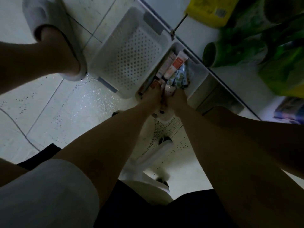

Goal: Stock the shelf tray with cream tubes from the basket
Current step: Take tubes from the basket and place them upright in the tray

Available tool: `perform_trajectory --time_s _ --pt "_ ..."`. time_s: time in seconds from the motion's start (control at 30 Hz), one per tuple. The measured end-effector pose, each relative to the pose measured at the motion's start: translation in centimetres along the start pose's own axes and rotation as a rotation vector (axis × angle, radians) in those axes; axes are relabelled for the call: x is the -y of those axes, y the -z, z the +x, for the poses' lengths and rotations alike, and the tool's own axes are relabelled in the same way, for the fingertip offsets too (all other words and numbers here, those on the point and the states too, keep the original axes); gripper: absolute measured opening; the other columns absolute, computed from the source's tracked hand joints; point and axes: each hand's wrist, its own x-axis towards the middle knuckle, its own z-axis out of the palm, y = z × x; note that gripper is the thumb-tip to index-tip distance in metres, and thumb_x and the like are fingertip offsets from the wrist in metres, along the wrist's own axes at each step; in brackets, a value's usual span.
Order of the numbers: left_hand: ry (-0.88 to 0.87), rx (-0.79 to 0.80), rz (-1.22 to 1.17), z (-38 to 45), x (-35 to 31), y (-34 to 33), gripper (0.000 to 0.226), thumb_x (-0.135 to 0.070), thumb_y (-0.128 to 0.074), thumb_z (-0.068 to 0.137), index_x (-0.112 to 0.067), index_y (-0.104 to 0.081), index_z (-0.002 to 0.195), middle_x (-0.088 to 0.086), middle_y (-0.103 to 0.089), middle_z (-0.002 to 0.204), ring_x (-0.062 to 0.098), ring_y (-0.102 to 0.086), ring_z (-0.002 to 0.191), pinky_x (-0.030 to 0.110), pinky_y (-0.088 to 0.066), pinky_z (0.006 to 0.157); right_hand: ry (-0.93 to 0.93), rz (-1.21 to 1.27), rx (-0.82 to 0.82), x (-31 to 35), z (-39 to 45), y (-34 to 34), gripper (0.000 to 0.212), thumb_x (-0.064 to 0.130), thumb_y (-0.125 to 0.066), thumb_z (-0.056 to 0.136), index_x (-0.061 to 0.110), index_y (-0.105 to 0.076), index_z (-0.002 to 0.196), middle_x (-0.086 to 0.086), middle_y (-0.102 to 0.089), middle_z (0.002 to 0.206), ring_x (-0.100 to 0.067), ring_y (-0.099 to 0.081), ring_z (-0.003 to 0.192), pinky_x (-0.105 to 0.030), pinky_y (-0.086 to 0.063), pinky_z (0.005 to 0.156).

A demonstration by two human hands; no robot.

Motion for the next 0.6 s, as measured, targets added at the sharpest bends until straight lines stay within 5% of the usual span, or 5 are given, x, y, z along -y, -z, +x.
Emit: perform_trajectory --time_s 0.1,0.23,0.33,0.43,0.6 --pt "-0.142 0.202 0.126 -0.5 -0.8 2.8 0.021 -0.023 -0.060 0.093 -0.024 -0.054 0.113 0.007 -0.057 0.133 0.021 -0.053 0.119 0.033 -0.044 0.101 -0.015 0.086 0.114 0.6 -1.5 1.5 0.031 0.003 -0.059 0.090 0.001 -0.059 0.120 -0.021 -0.065 0.113 -0.030 -0.062 0.096 -0.040 -0.056 0.079" --pt "-0.278 0.301 0.303 -2.6 -4.0 6.0 0.052 0.004 -0.063 0.079 -0.009 -0.052 0.128 0.017 -0.063 0.116 0.031 -0.059 0.107 0.046 -0.052 0.092 0.062 0.142 0.207 2.3 -4.4 4.9 0.030 -0.009 -0.056 0.084 0.002 -0.057 0.112 -0.020 -0.064 0.094 -0.029 -0.062 0.080 -0.043 -0.056 0.075" --pt "-0.389 0.332 0.215 -5.5 -6.9 8.5 0.030 0.000 -0.059 0.083 -0.009 -0.062 0.111 0.015 -0.067 0.103 0.031 -0.065 0.096 0.044 -0.056 0.086 0.093 0.226 0.182 4.7 -6.7 7.6 0.021 0.003 -0.057 0.086 0.008 -0.053 0.106 -0.019 -0.062 0.086 -0.029 -0.063 0.077 -0.042 -0.057 0.073" --pt "-0.443 0.367 0.135 -8.8 -10.4 10.6 0.024 -0.013 -0.061 0.089 -0.022 -0.059 0.111 0.006 -0.067 0.096 0.023 -0.065 0.087 0.040 -0.055 0.083 0.231 0.204 0.025 7.6 -9.7 10.4 0.043 0.034 -0.060 0.093 0.016 -0.040 0.126 -0.008 -0.060 0.097 -0.023 -0.061 0.075 -0.026 -0.045 0.052" --pt "-0.660 0.381 0.195 -15.6 -17.1 14.6 0.013 -0.035 -0.059 0.094 -0.024 -0.063 0.099 0.004 -0.069 0.094 0.024 -0.067 0.085 0.042 -0.056 0.086 0.518 0.084 -0.008 12.1 -16.9 15.7 0.022 0.029 -0.042 0.099 0.013 -0.043 0.115 -0.007 -0.054 0.072 -0.016 -0.043 0.050 -0.026 -0.034 0.052"
